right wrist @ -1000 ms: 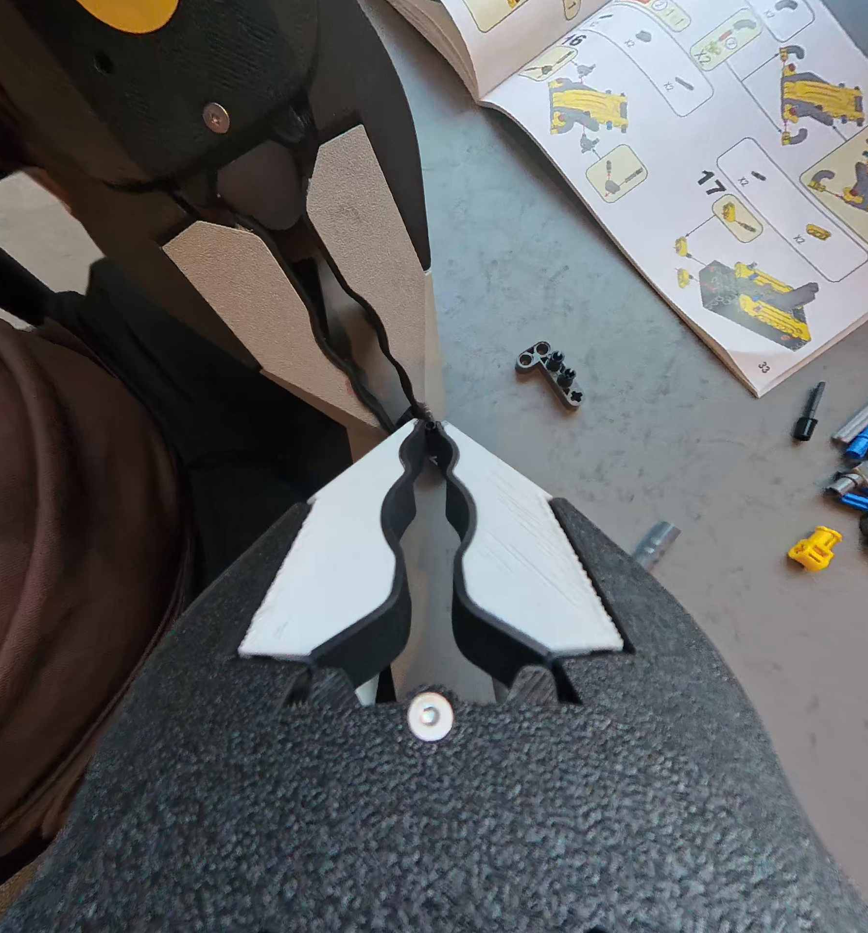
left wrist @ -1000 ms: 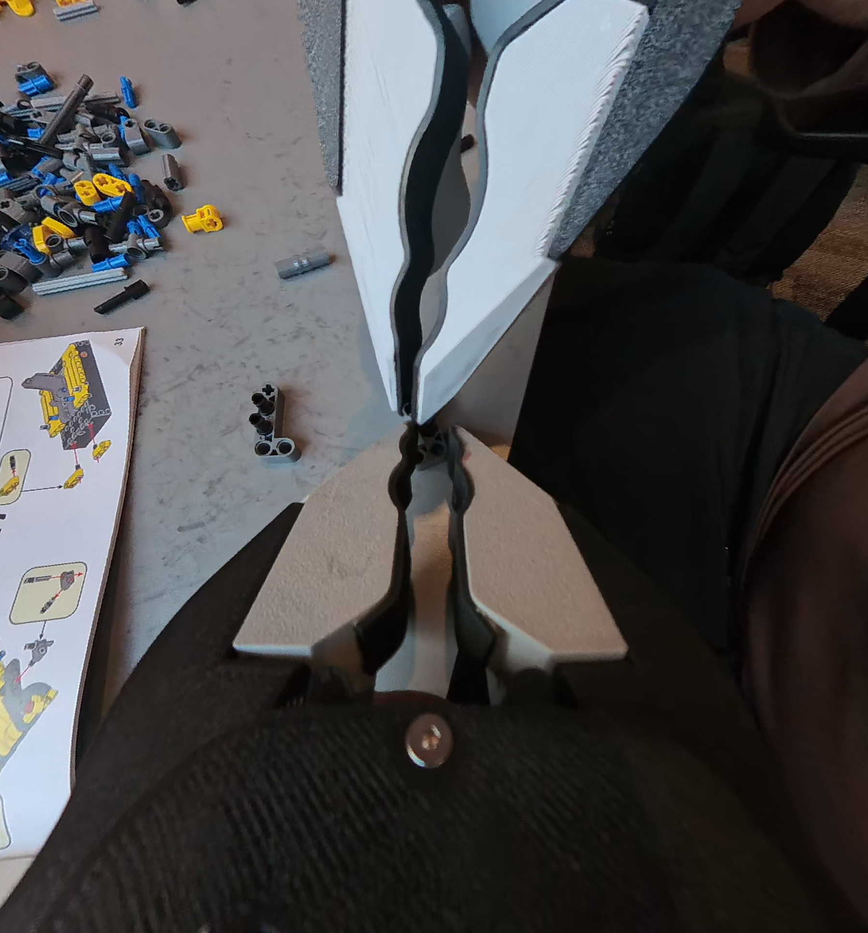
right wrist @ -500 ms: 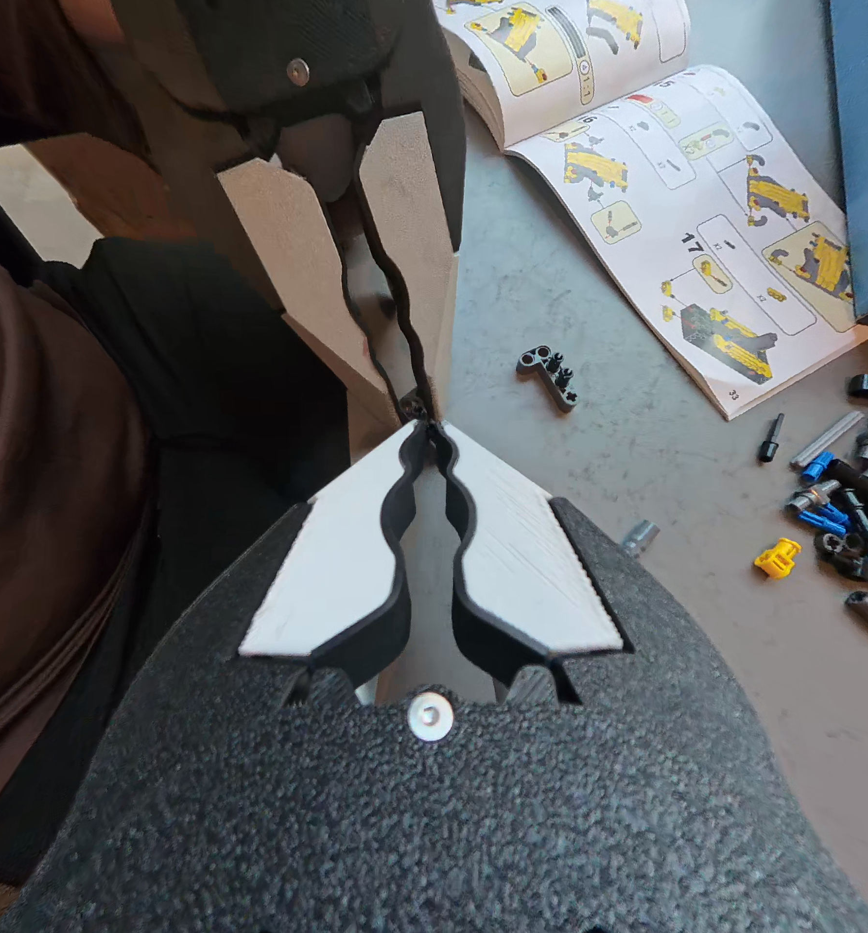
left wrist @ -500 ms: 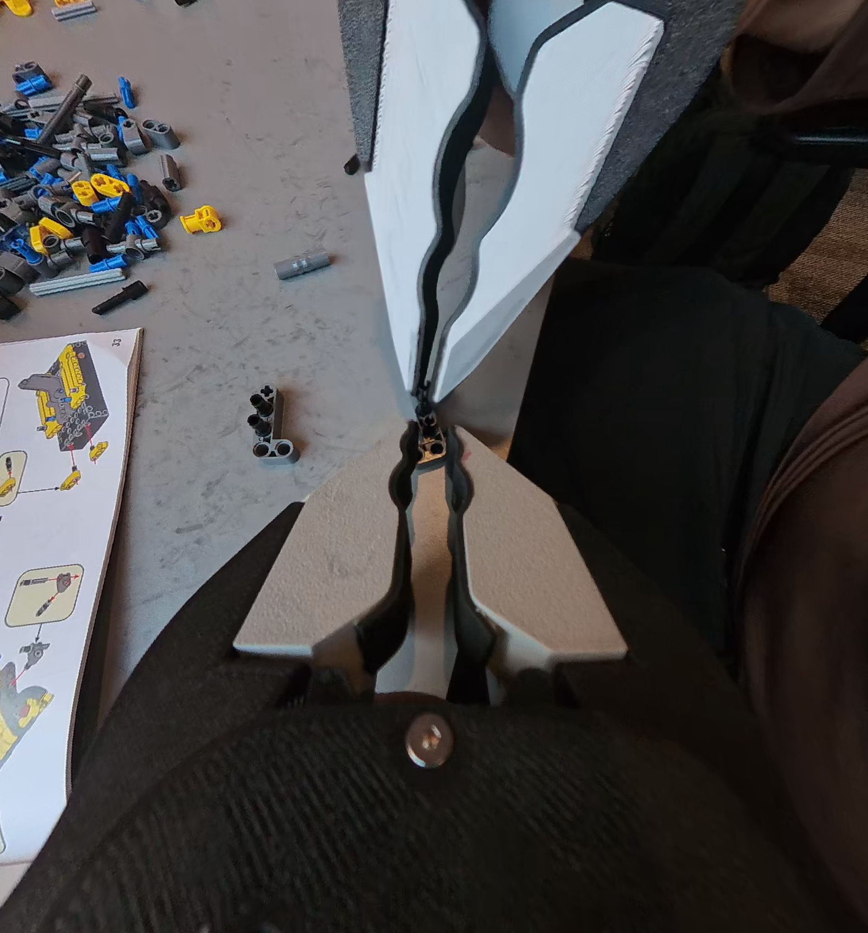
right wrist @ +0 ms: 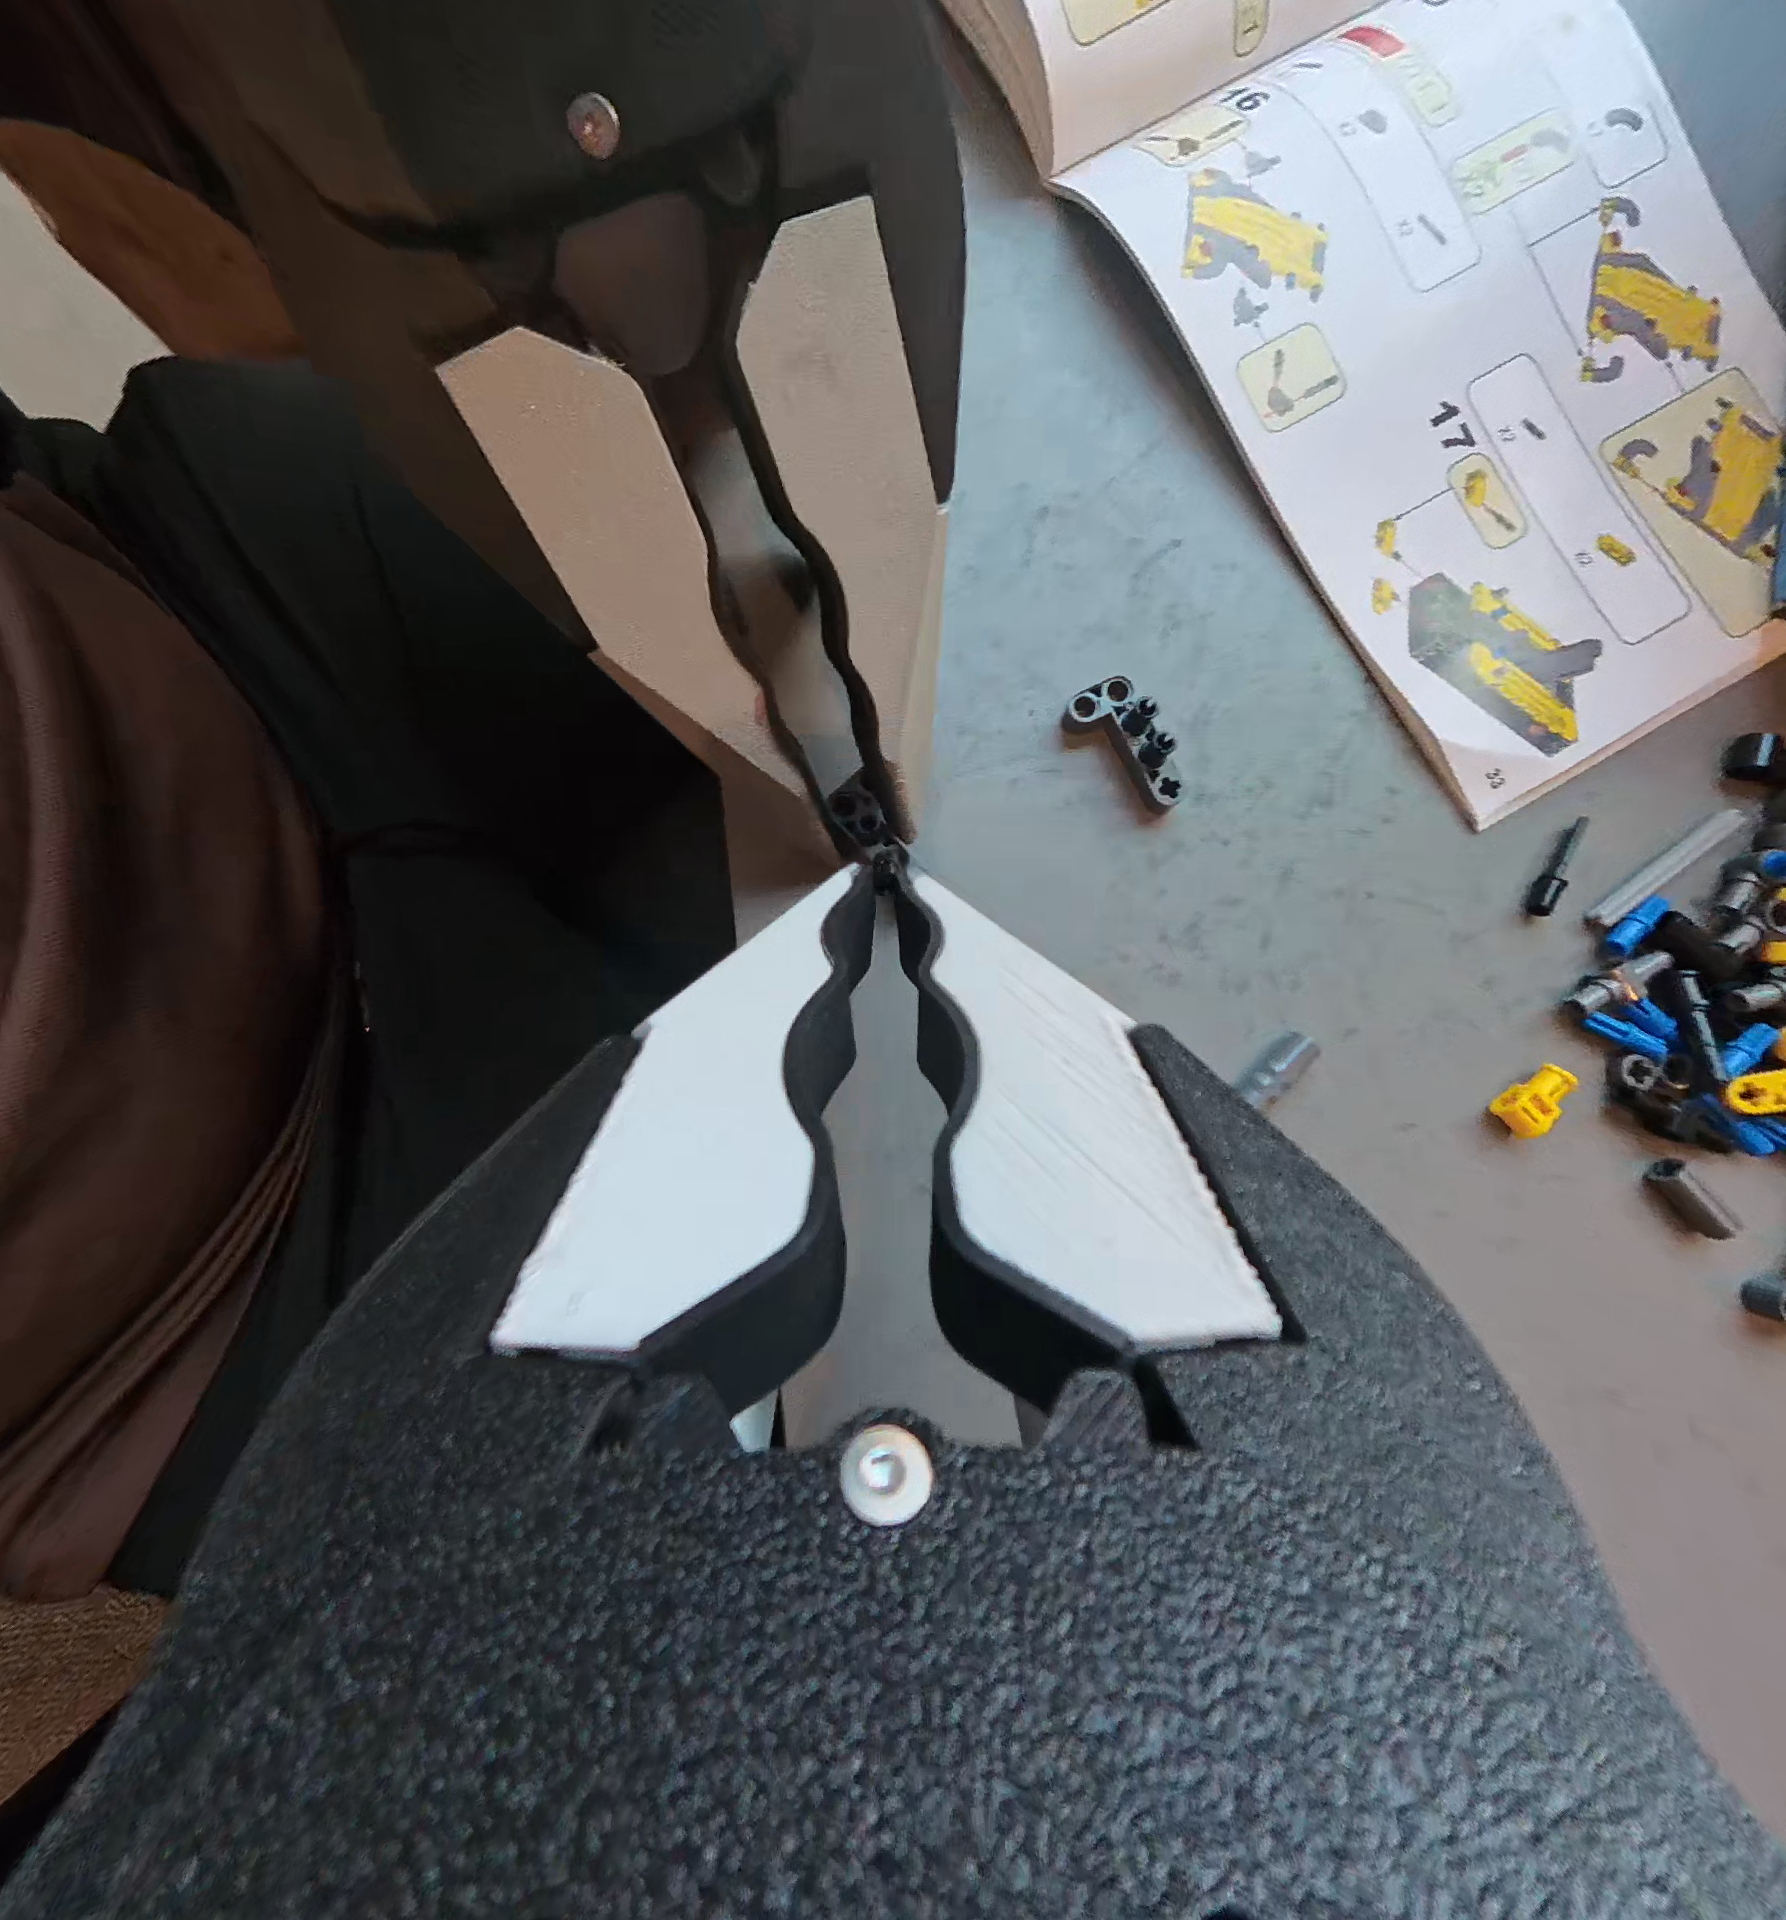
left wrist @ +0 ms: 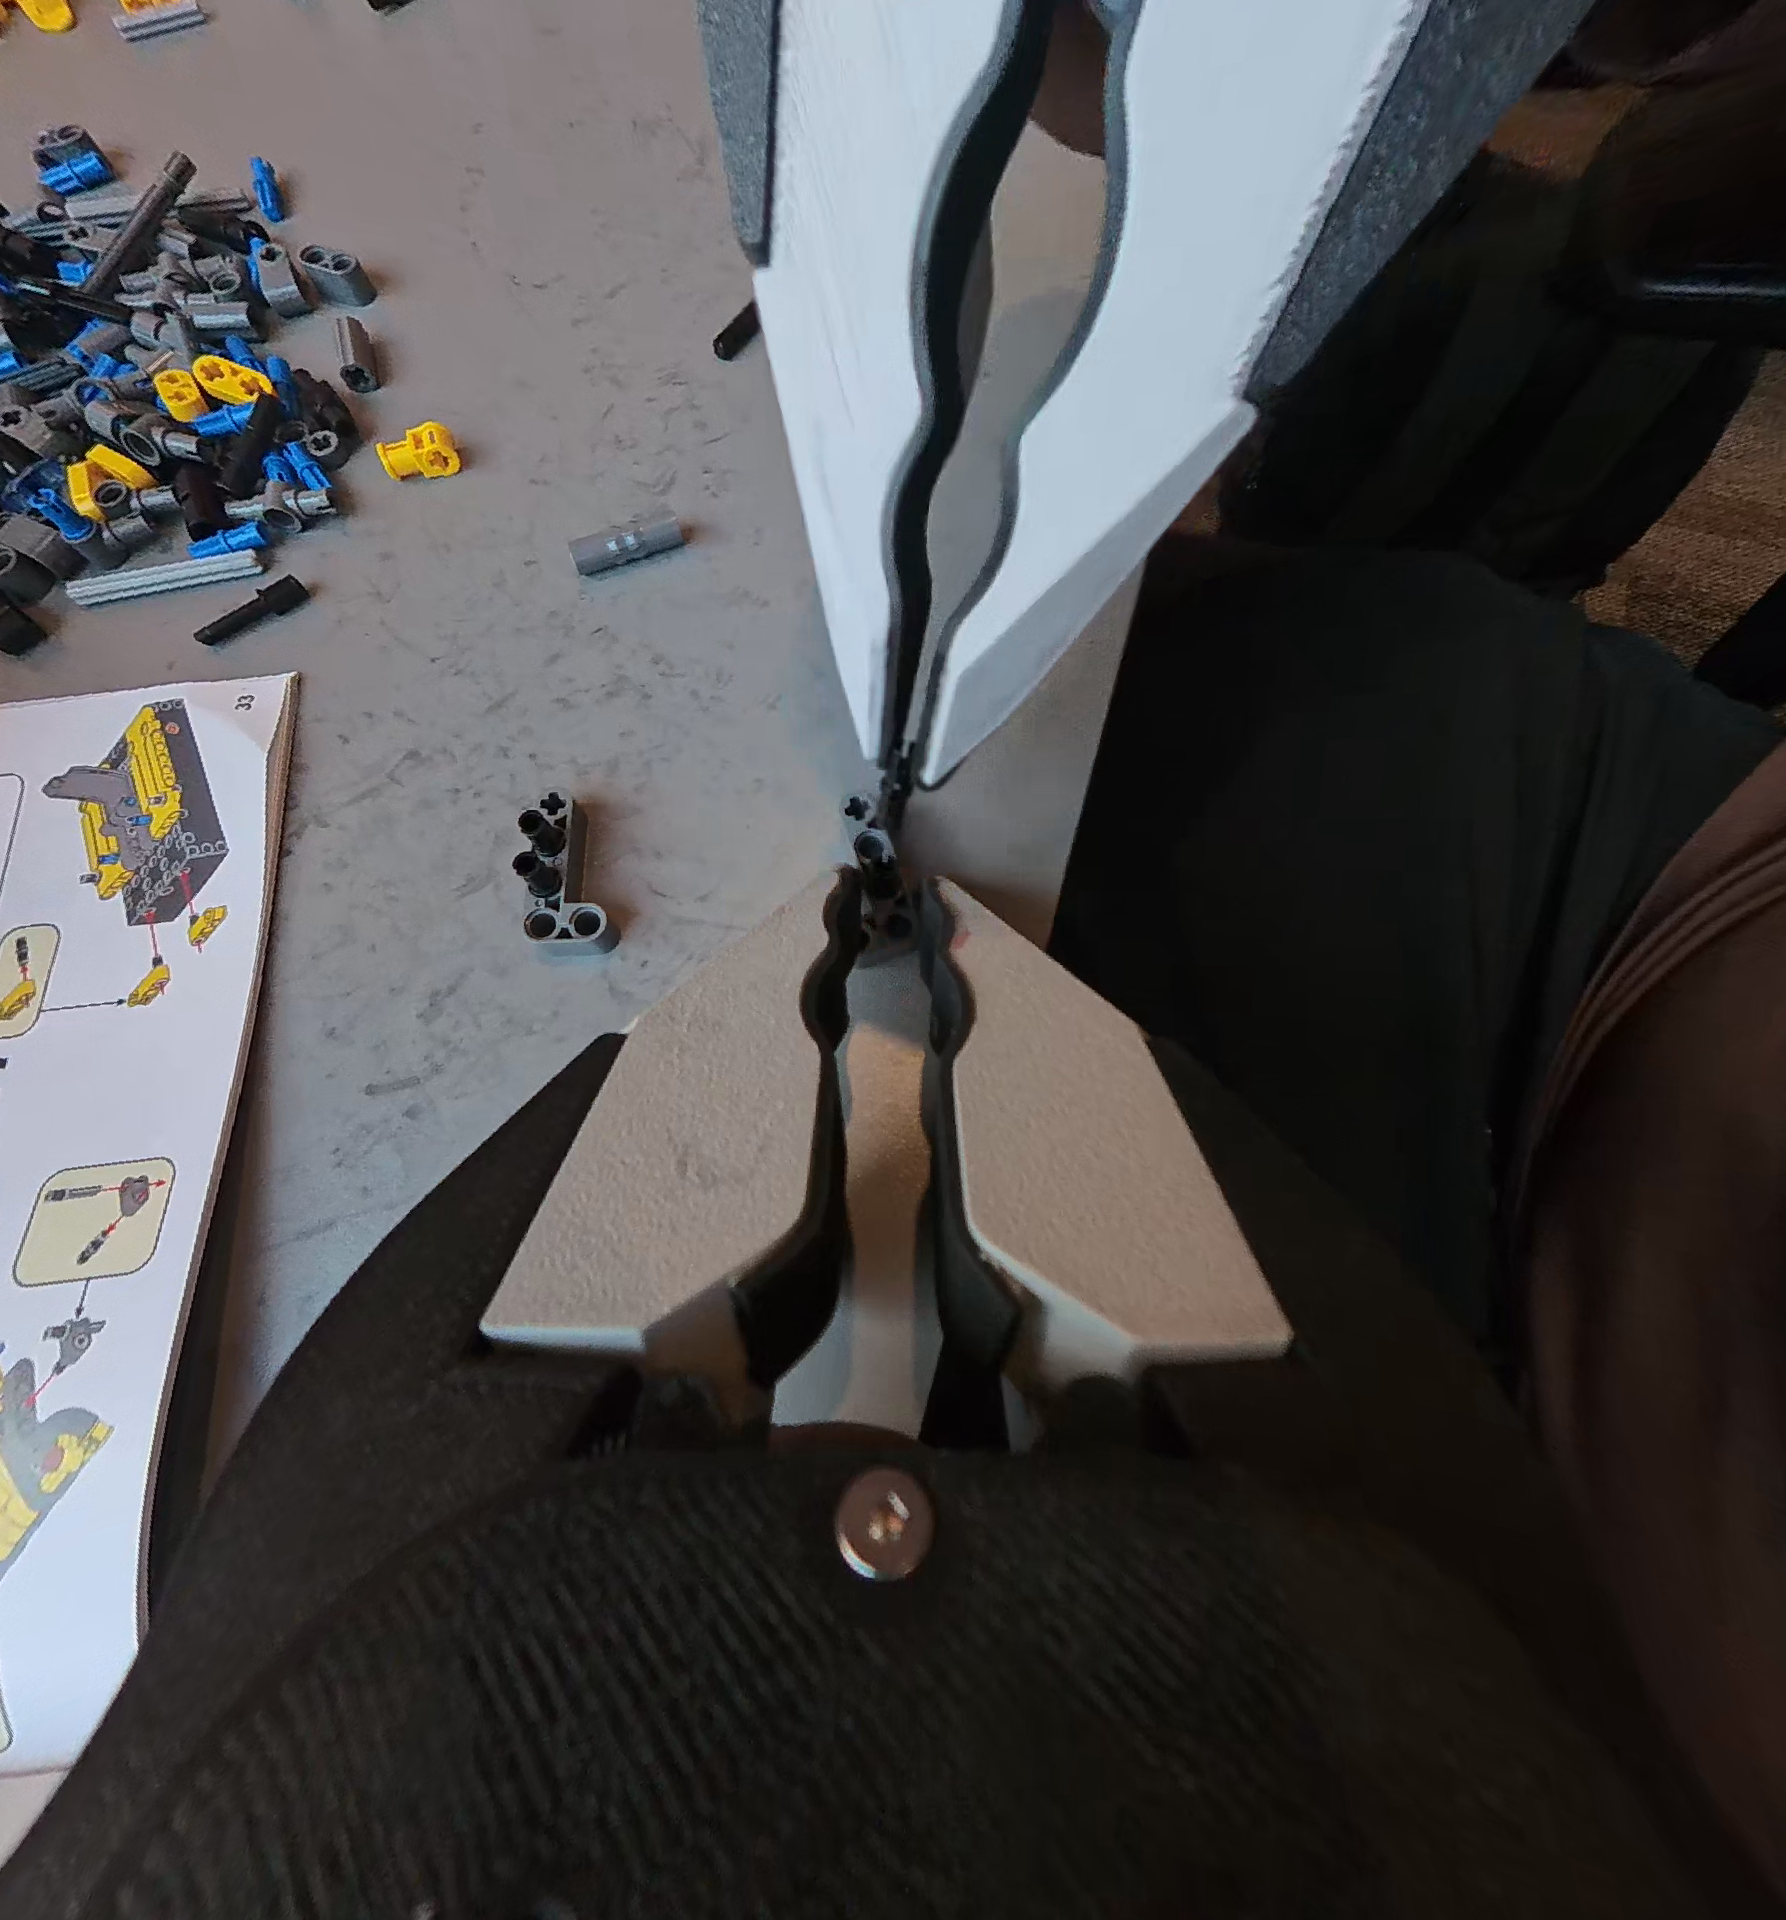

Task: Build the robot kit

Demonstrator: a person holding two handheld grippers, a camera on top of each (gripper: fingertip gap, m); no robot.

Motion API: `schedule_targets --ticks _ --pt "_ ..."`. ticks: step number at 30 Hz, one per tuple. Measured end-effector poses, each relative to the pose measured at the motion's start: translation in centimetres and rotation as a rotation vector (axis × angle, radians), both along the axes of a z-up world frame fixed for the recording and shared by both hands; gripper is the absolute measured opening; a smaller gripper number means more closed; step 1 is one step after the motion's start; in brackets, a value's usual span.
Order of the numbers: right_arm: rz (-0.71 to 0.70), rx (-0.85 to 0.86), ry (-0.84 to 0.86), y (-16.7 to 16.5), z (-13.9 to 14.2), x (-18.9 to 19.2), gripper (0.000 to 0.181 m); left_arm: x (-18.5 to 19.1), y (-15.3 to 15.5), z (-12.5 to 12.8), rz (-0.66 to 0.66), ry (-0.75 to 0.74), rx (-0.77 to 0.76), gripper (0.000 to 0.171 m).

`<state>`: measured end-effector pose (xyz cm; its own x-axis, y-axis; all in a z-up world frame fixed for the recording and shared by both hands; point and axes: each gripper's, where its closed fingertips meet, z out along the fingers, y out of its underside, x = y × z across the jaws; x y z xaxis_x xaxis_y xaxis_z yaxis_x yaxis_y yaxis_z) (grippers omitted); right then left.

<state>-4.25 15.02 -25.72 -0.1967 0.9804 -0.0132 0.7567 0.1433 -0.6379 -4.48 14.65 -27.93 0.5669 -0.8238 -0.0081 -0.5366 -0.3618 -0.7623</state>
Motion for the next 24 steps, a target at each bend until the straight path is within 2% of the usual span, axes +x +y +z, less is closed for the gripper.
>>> schedule_targets --ticks 8,12,17,24 --pt "-0.102 -0.09 0.002 0.6 0.0 -0.2 0.003 -0.1 0.1 0.0 0.01 -0.002 -0.005 0.008" --pt "-0.124 -0.114 -0.015 0.5 1.1 -0.4 0.003 -0.1 0.0 0.1 0.0 -0.002 -0.005 0.012" --pt "-0.194 -0.19 0.045 1.2 1.8 -0.4 0.003 -0.2 0.1 0.0 0.009 -0.014 -0.029 0.025" --pt "-0.247 -0.327 0.148 0.7 1.8 -0.2 0.003 -0.2 0.0 0.4 0.006 -0.039 -0.029 0.028"
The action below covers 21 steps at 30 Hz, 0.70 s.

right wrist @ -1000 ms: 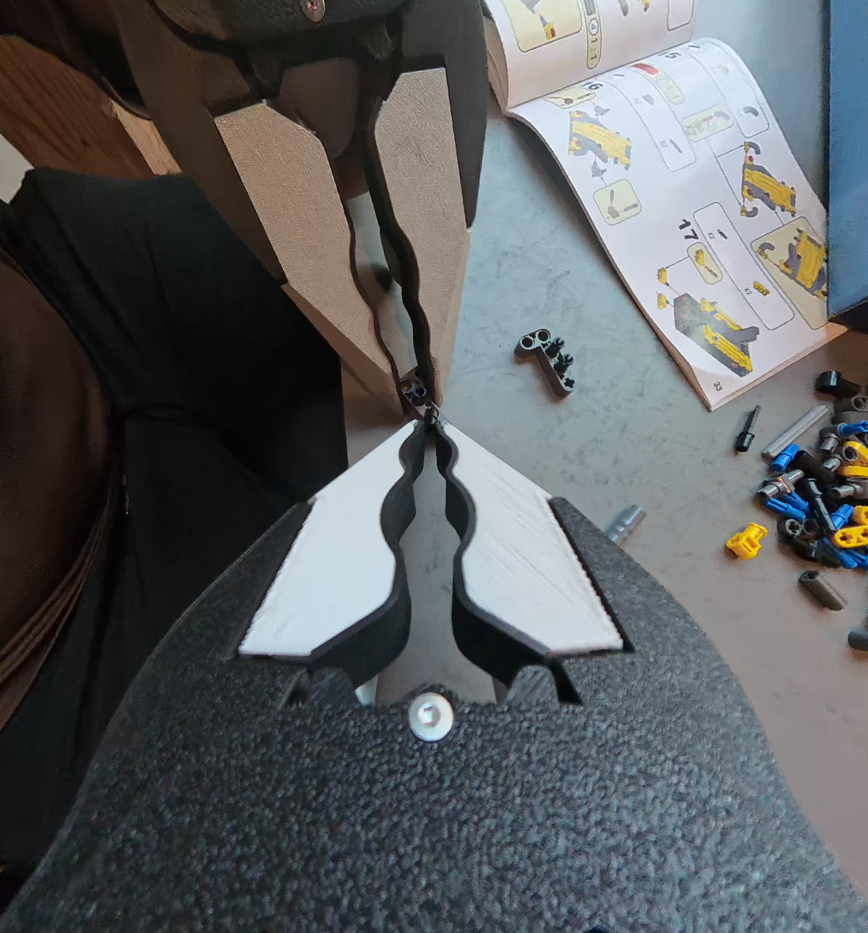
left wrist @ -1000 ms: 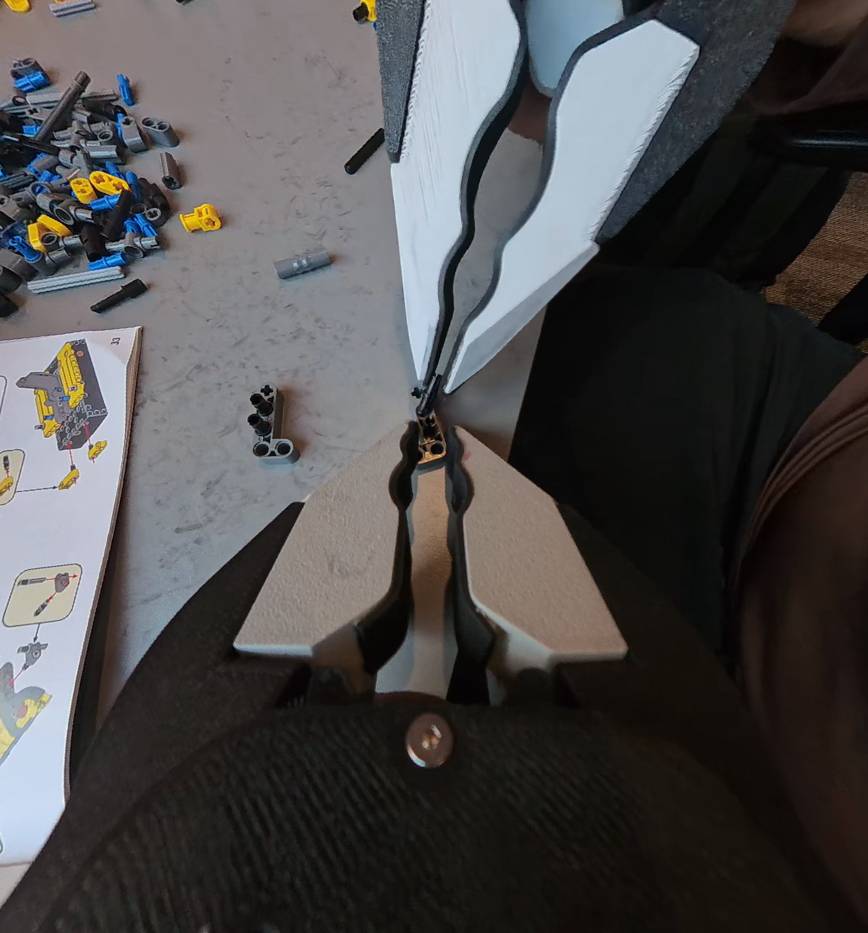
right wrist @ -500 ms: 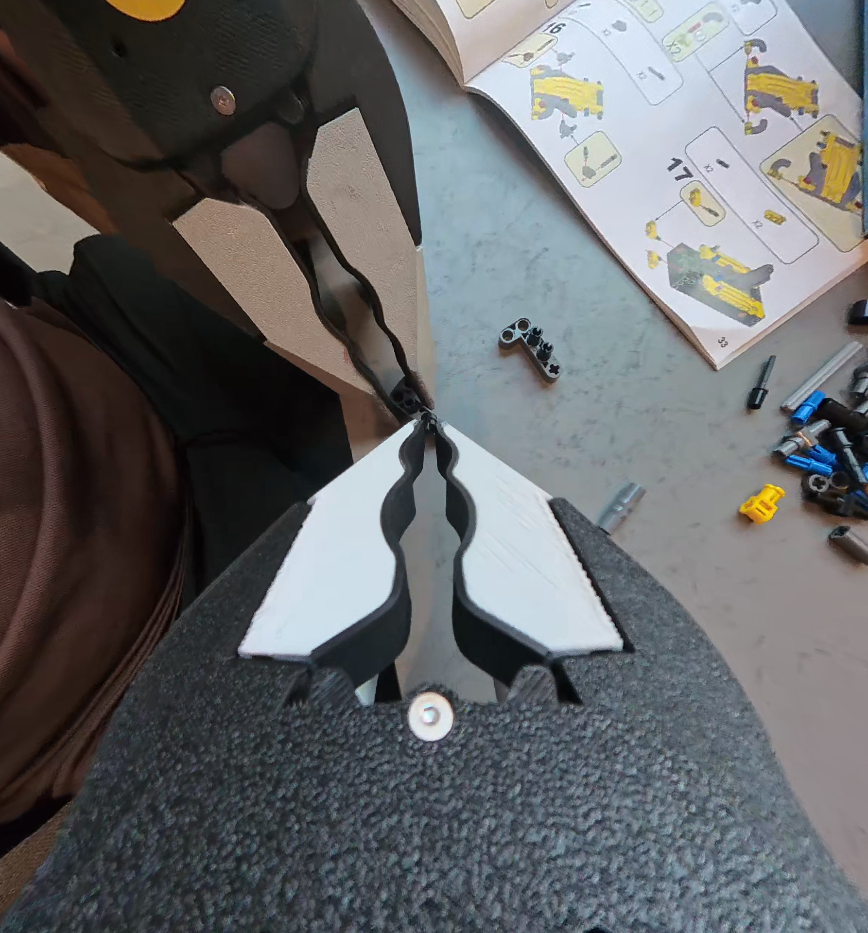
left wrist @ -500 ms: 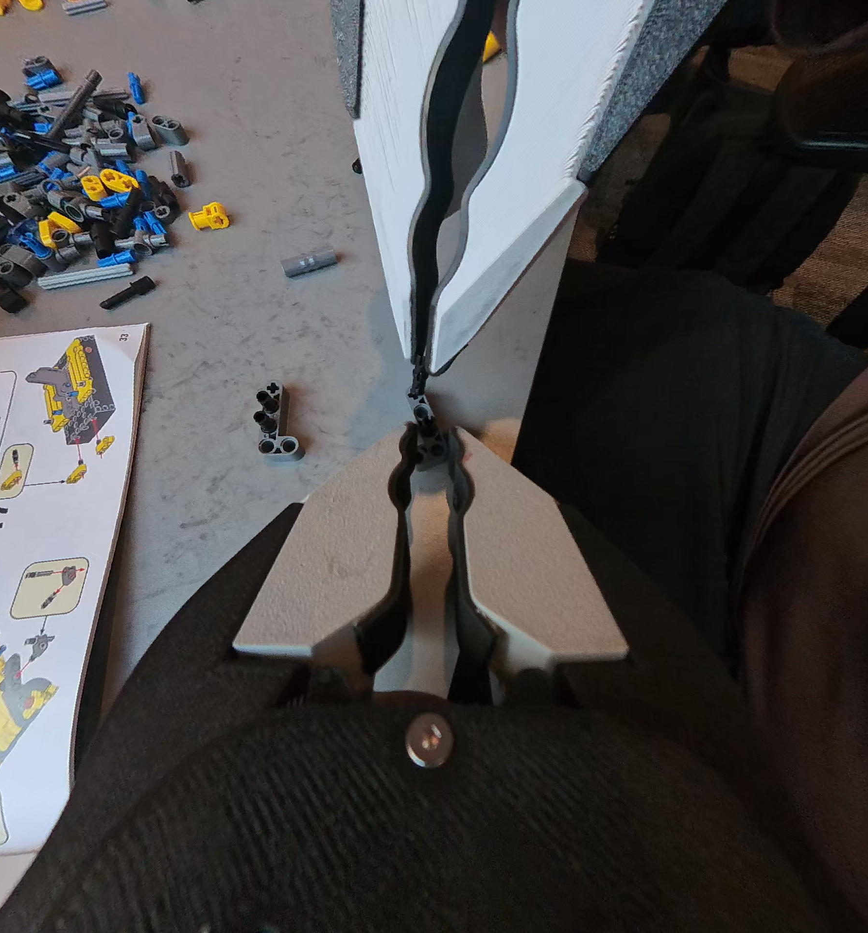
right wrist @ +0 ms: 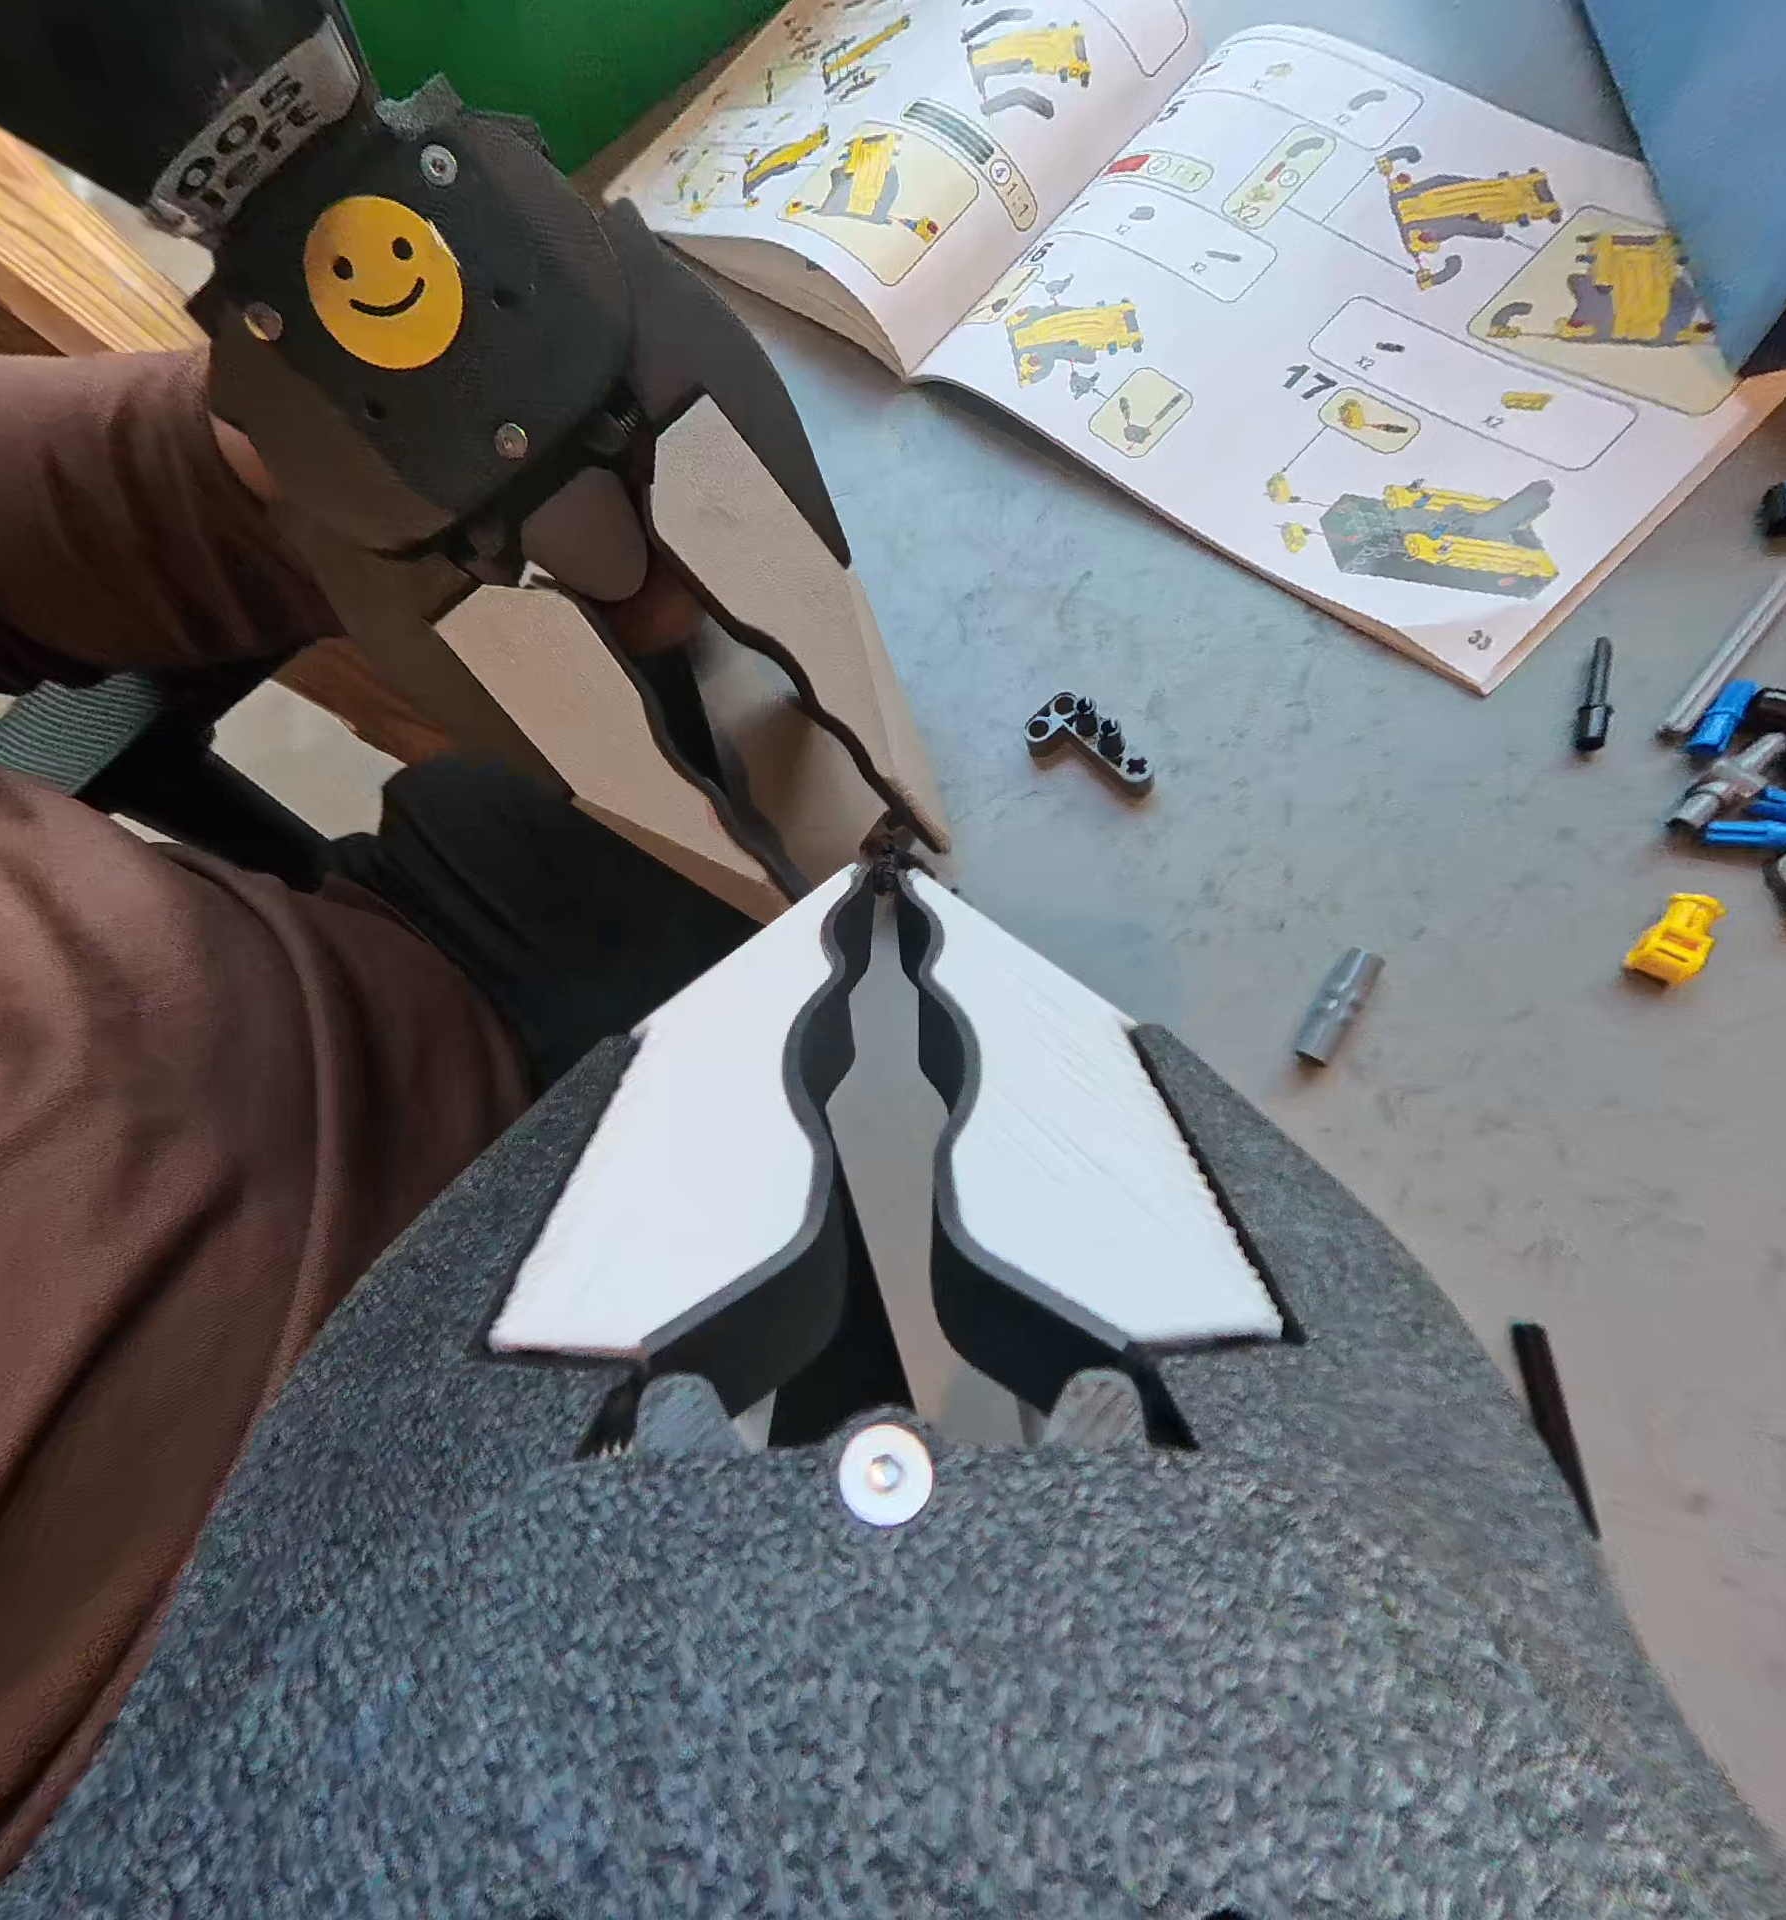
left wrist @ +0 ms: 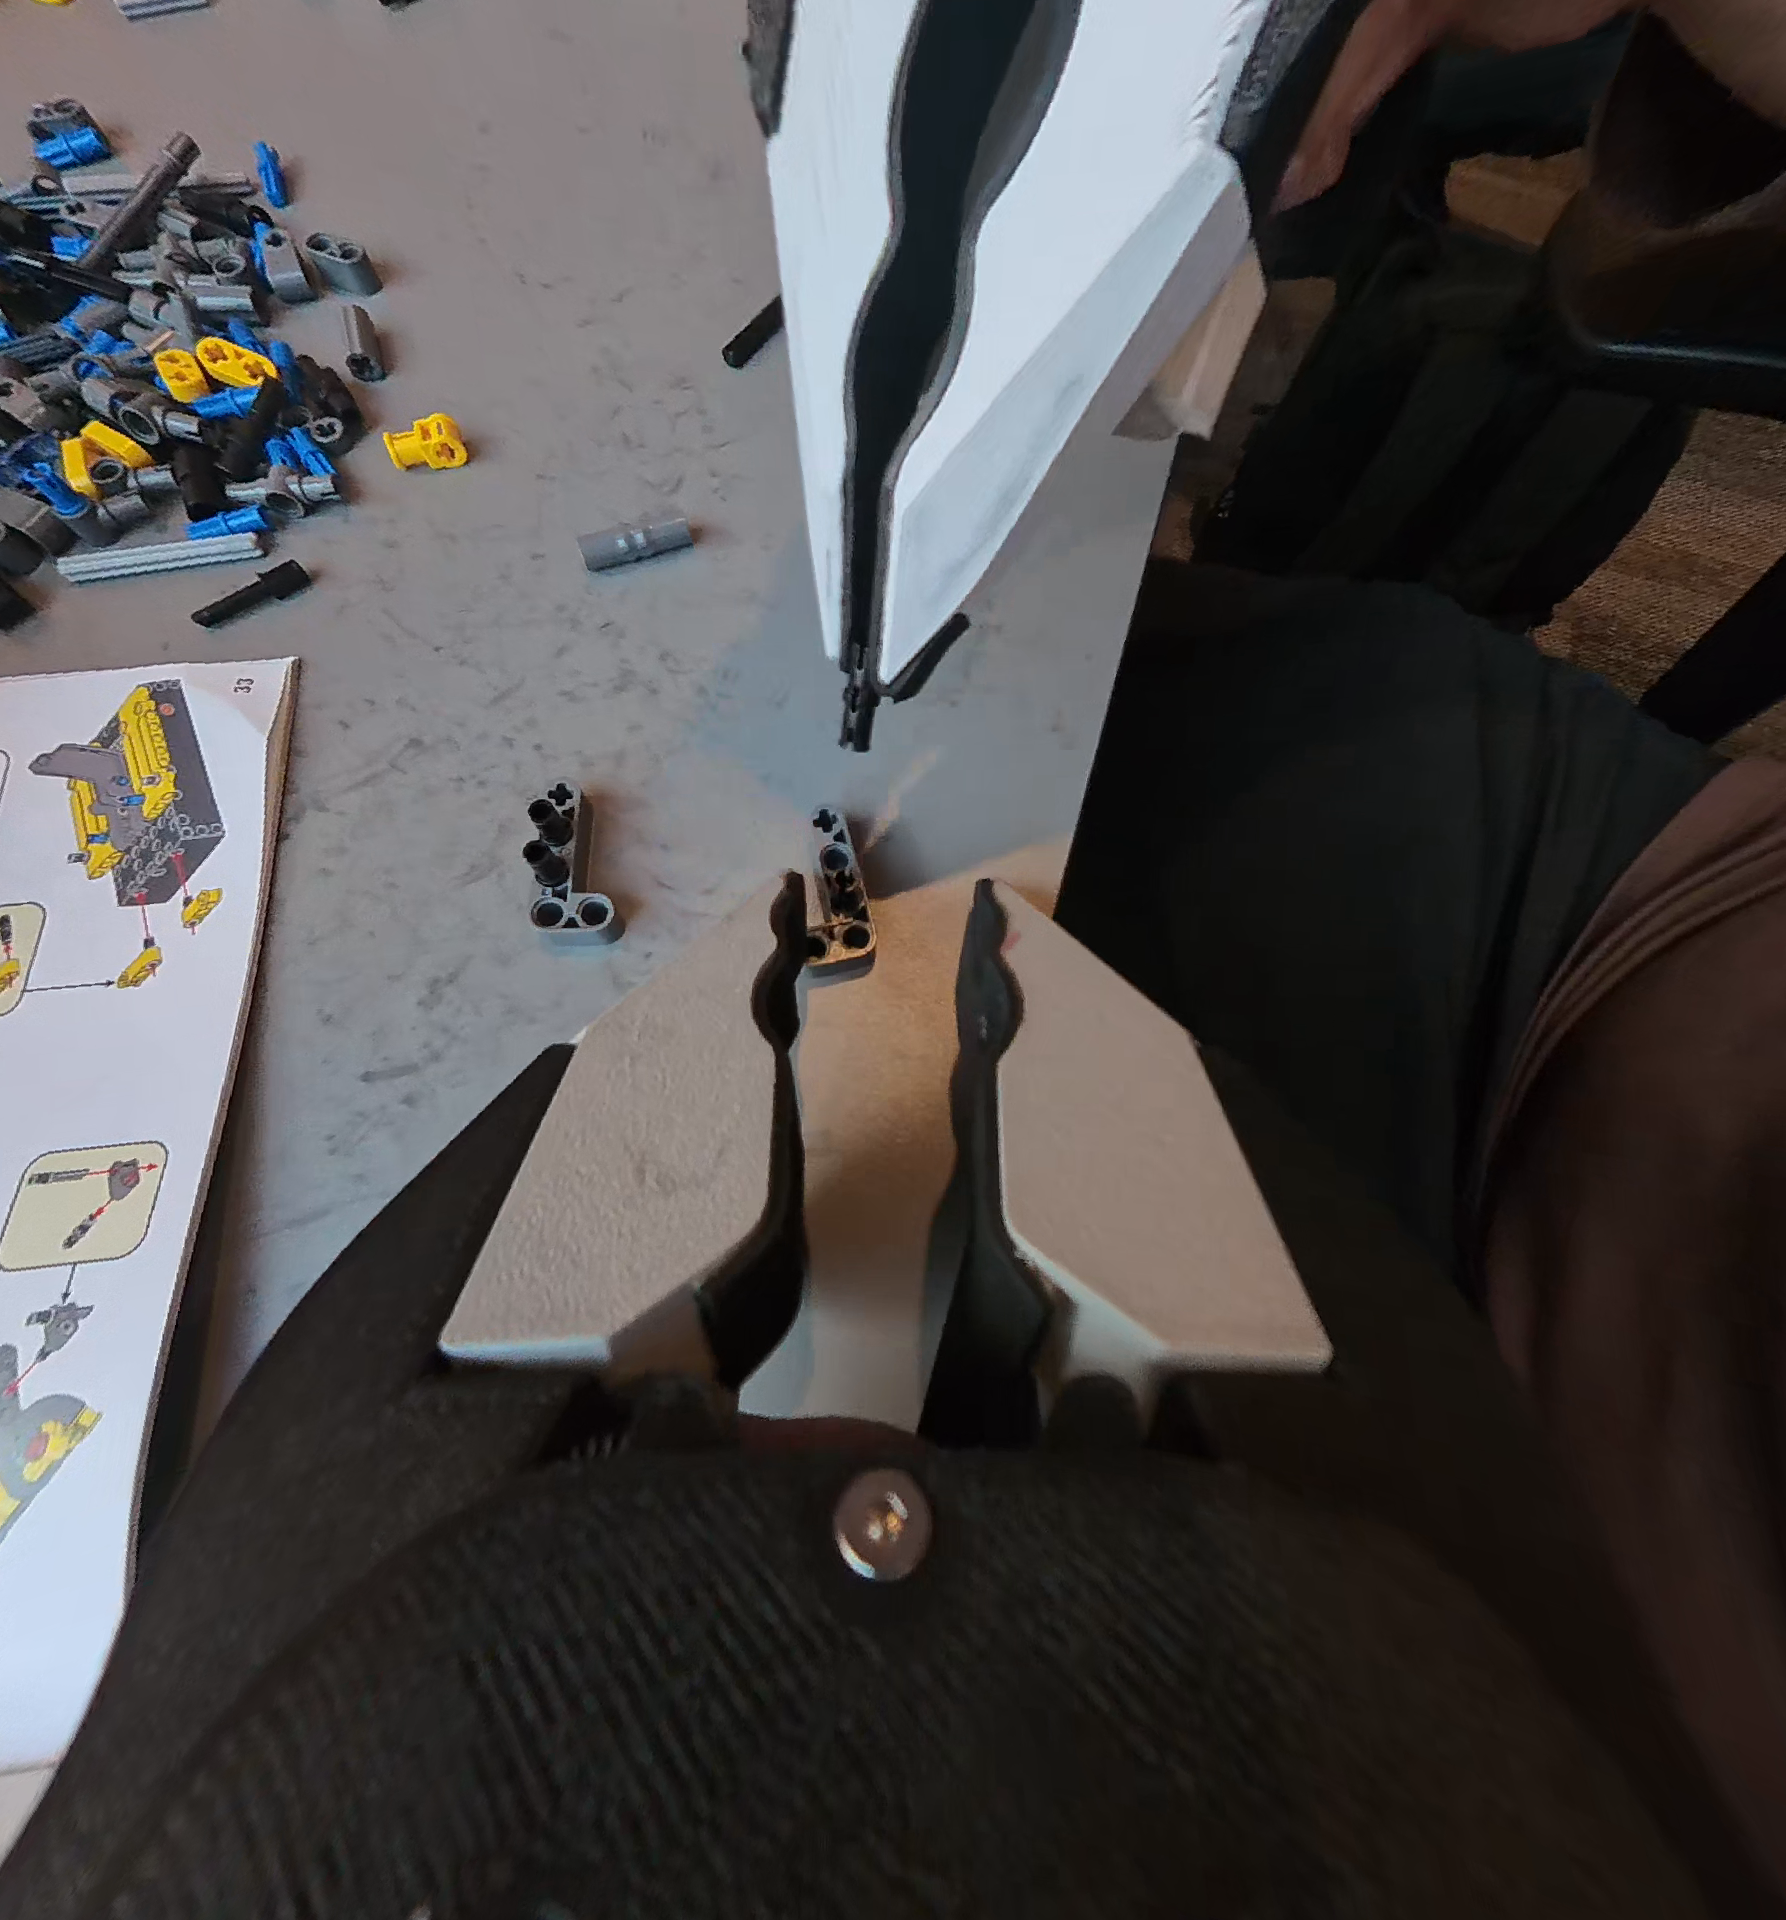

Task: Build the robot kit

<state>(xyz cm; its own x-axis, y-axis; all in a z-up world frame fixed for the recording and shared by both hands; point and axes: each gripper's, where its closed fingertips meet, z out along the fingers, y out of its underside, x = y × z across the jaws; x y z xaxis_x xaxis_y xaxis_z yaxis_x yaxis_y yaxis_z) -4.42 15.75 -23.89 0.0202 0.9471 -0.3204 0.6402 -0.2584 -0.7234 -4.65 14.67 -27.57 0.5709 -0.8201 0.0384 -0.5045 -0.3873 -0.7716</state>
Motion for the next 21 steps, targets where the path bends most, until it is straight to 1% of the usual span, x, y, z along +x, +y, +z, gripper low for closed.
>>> schedule_targets --ticks 2,5,7,10,13,17,19,21 --pt "-0.008 -0.046 -0.003 -0.1 -0.4 0.2 0.003 -0.1 0.1 0.4 0.007 -0.029 -0.003 0.028" --pt "-0.026 -0.116 0.031 0.0 -0.2 0.0 0.003 -0.3 0.3 1.3 0.027 -0.086 0.018 0.02" --pt "-0.027 -0.165 0.051 -0.2 0.1 -0.1 0.003 -0.2 0.4 1.9 0.031 -0.1 0.052 0.016" --pt "-0.011 -0.19 0.058 -0.7 0.0 -0.3 0.003 0.3 0.4 2.4 0.035 -0.102 0.099 0.016" --pt "0.005 -0.208 0.073 -1.2 0.2 -0.7 0.003 0.8 0.2 2.6 0.022 -0.107 0.121 0.003" --pt "0.01 -0.182 0.099 -1.2 0.7 -0.9 0.003 0.5 0.3 2.9 0.026 -0.115 0.144 0.001" --pt "0.023 -0.134 0.154 -1.1 1.5 -1.2 0.003 0.5 0.4 3.6 0.041 -0.158 0.159 0.001" --pt "0.041 -0.057 0.221 -1.0 2.4 -1.3 0.004 0.6 0.5 4.5 0.059 -0.236 0.14 0.001"
